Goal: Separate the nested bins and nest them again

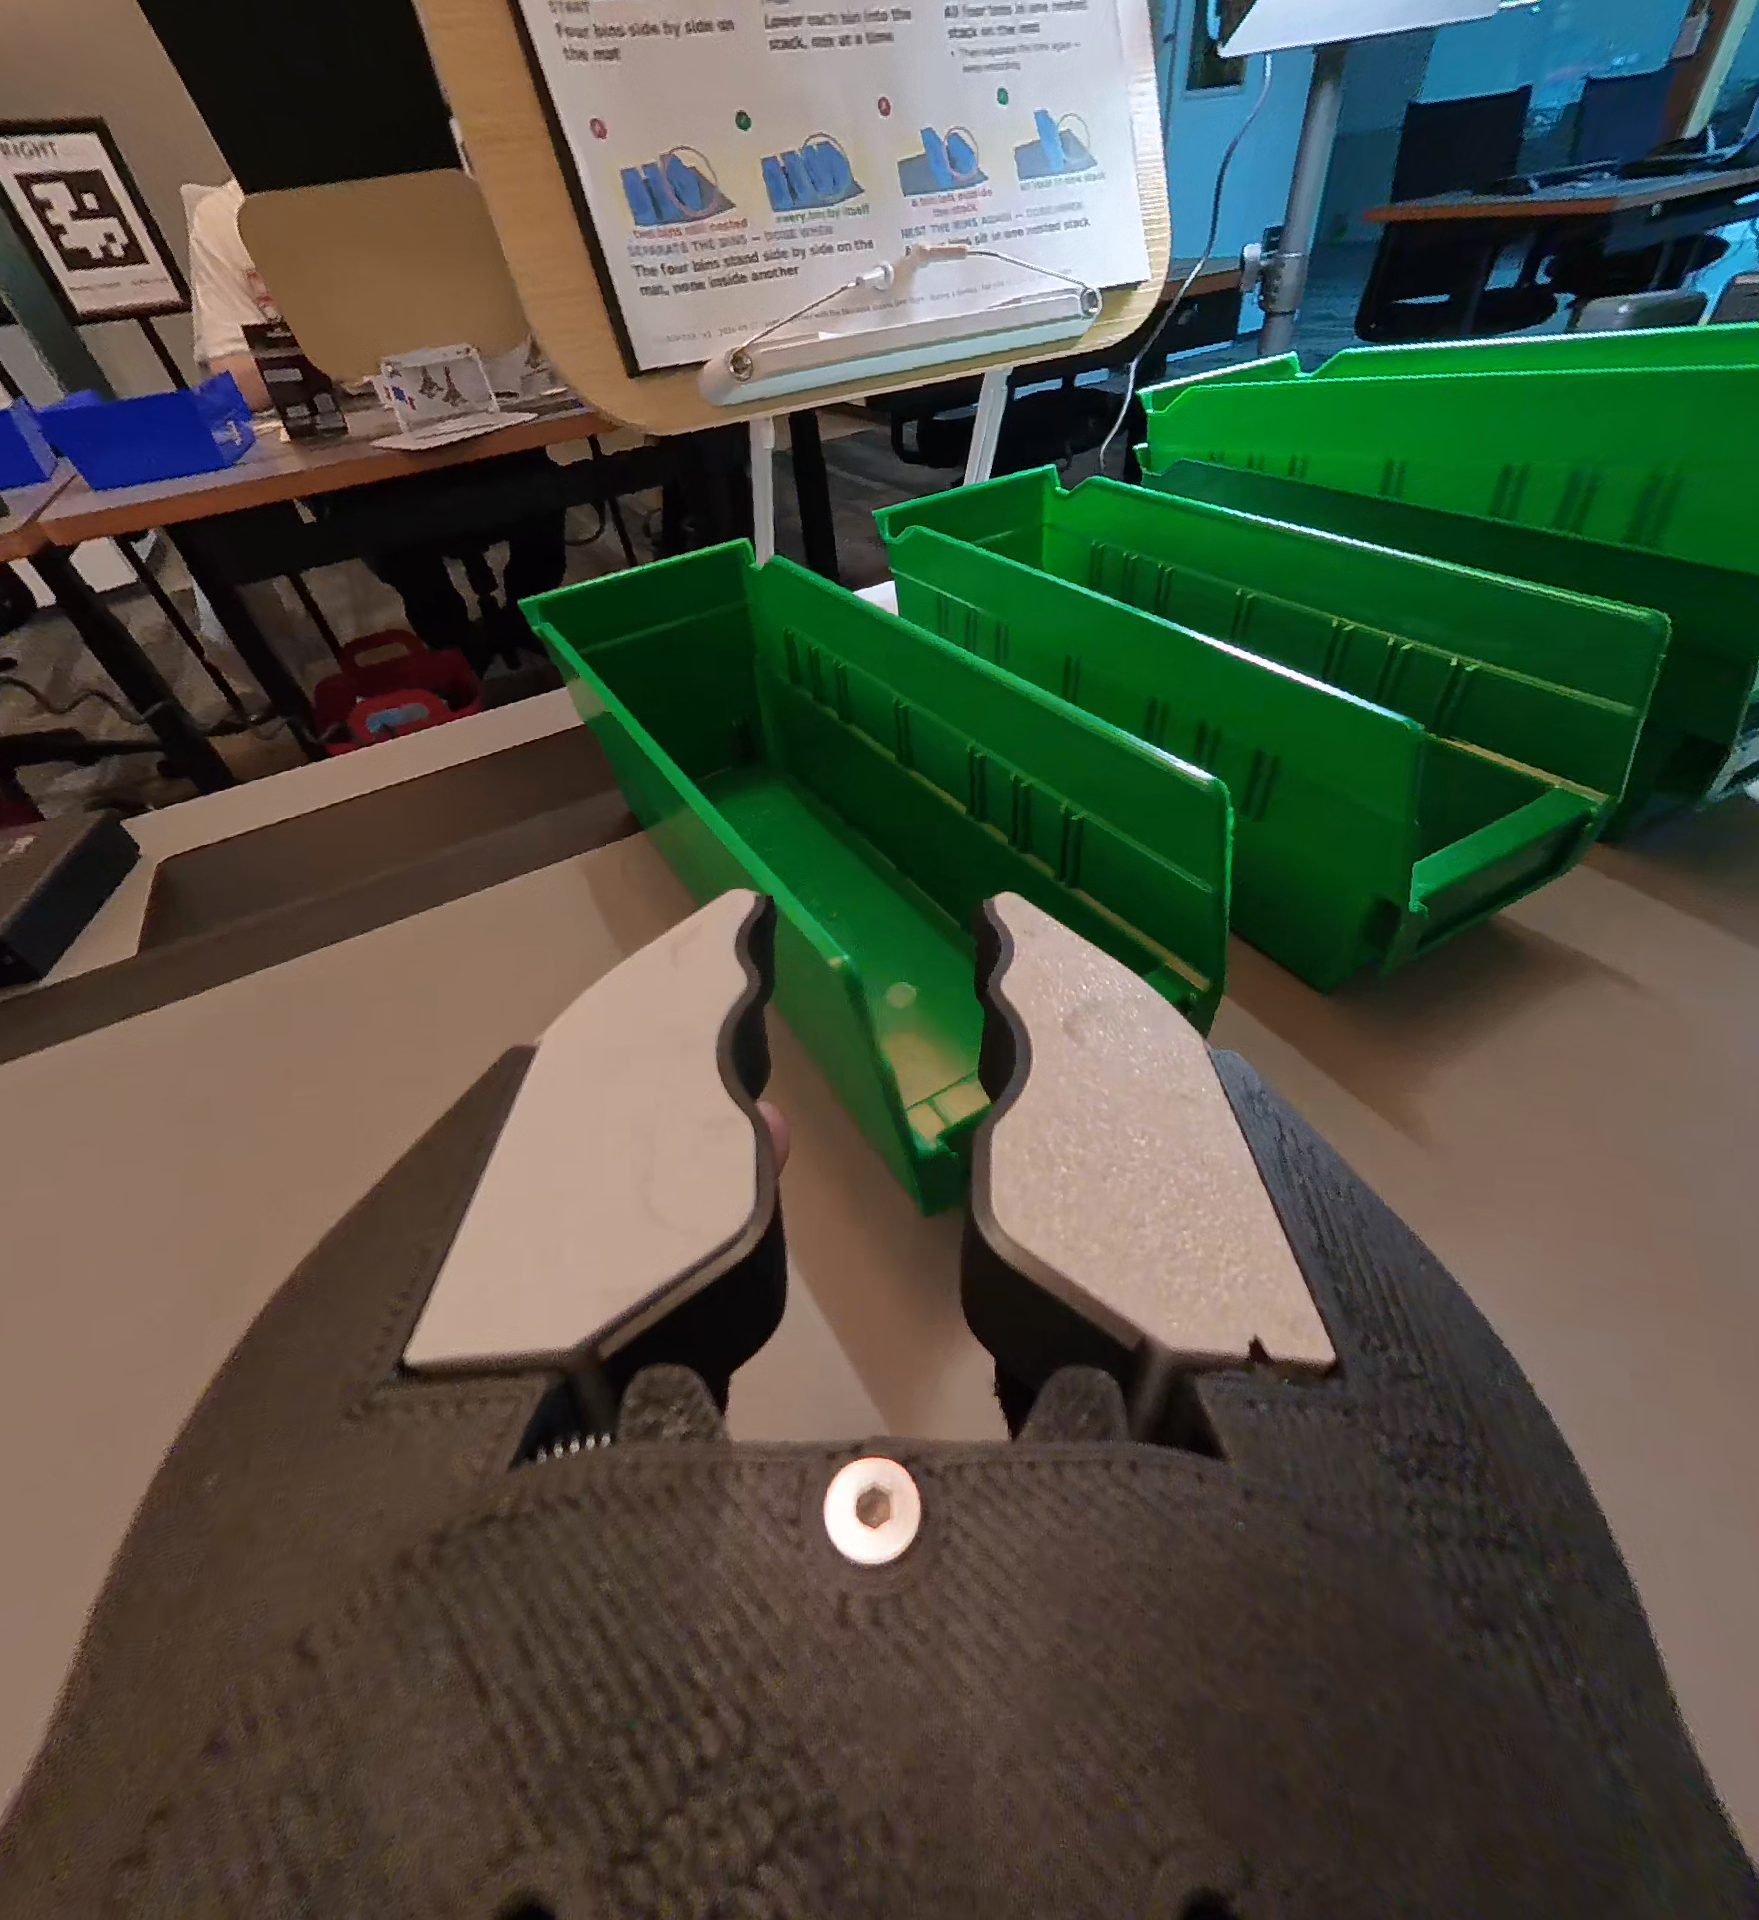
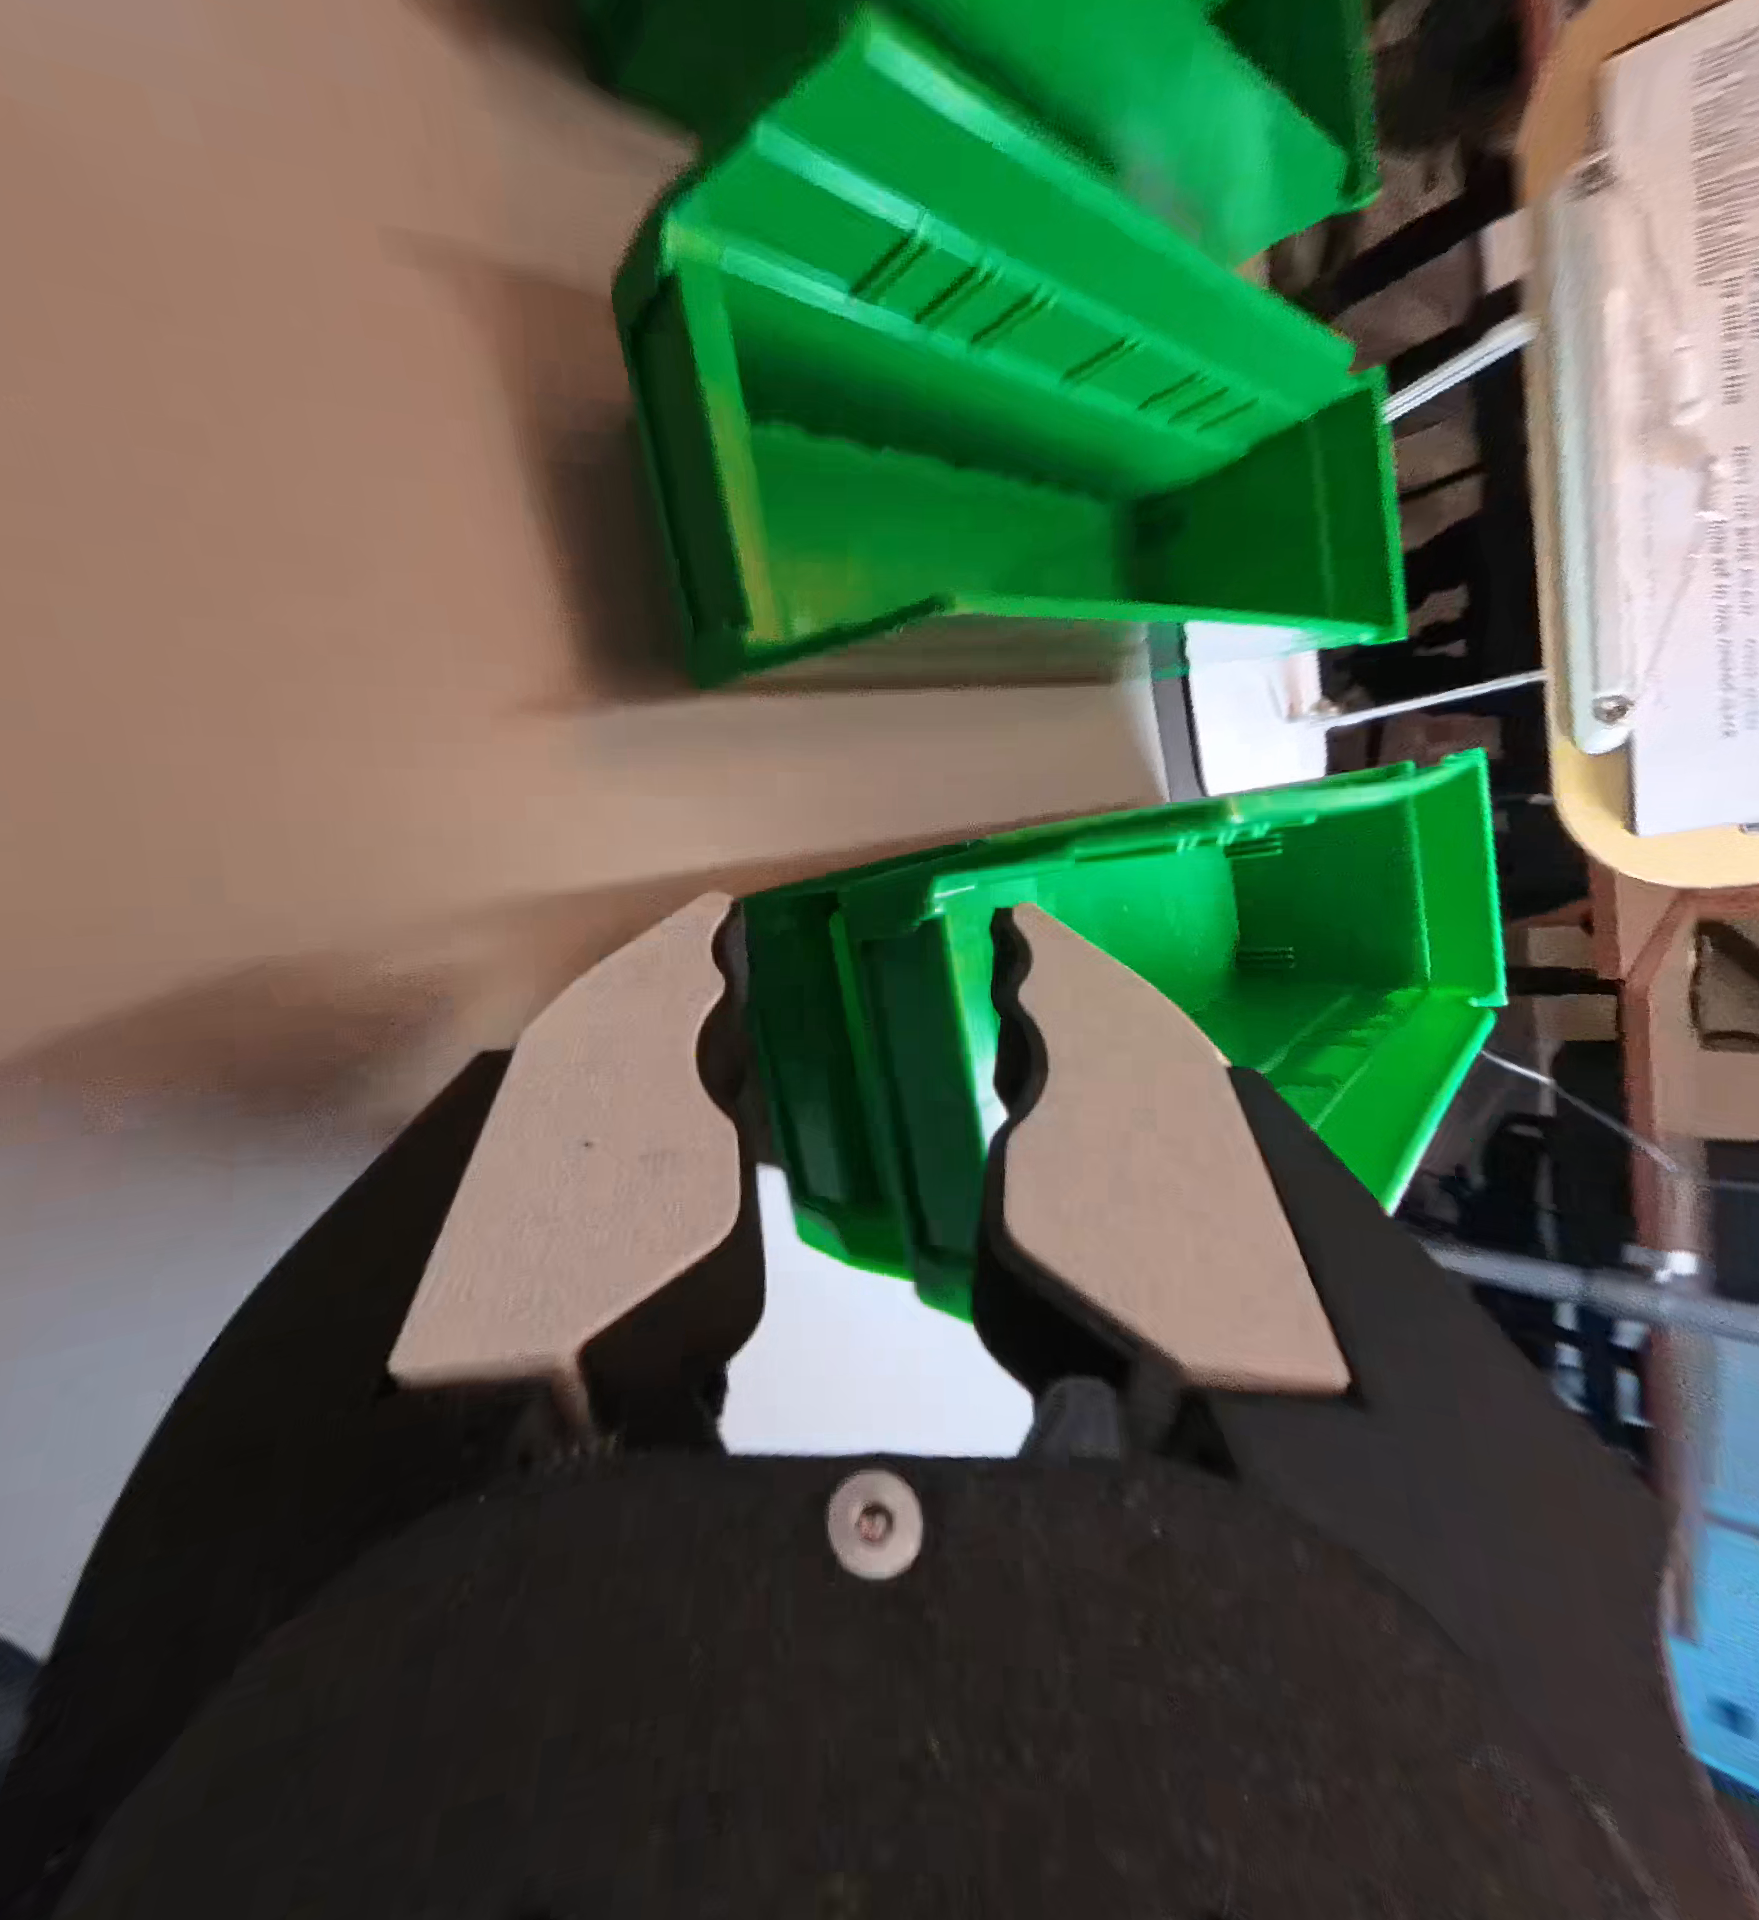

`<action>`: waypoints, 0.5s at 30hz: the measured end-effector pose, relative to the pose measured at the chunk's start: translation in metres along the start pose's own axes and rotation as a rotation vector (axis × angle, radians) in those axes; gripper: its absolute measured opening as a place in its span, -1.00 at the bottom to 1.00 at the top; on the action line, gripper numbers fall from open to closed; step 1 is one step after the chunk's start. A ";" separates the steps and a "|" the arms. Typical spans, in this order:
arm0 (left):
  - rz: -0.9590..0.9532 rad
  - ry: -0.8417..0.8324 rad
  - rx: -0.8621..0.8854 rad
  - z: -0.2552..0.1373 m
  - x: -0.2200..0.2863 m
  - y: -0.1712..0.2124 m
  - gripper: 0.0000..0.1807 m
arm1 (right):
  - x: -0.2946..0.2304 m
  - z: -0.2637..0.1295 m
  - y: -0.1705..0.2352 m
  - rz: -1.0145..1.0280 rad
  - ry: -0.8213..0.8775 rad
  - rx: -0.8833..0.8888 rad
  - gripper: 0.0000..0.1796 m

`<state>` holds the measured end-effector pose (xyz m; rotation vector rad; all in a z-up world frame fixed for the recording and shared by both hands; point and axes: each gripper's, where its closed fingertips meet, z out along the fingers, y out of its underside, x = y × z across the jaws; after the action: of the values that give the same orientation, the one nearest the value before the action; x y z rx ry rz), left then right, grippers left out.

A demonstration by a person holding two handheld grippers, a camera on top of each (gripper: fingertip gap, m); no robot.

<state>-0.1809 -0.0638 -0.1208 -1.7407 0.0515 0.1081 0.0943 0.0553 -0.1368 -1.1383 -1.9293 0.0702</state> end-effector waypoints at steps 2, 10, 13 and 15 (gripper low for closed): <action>0.026 0.009 0.001 0.000 0.005 -0.001 -0.59 | -0.001 -0.016 -0.004 0.108 0.059 0.099 -0.50; 0.061 0.057 -0.007 0.005 0.024 0.003 -0.60 | 0.026 -0.071 0.050 0.623 0.456 0.403 -0.50; 0.099 0.091 -0.005 0.005 0.034 0.004 -0.61 | 0.032 -0.072 0.075 0.784 0.521 0.467 -0.49; 0.157 0.112 -0.009 0.006 0.043 0.004 -0.60 | 0.034 -0.069 0.082 0.819 0.519 0.464 -0.46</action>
<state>-0.1385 -0.0578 -0.1303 -1.7490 0.2709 0.1258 0.1922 0.1038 -0.1080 -1.3737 -0.8467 0.5713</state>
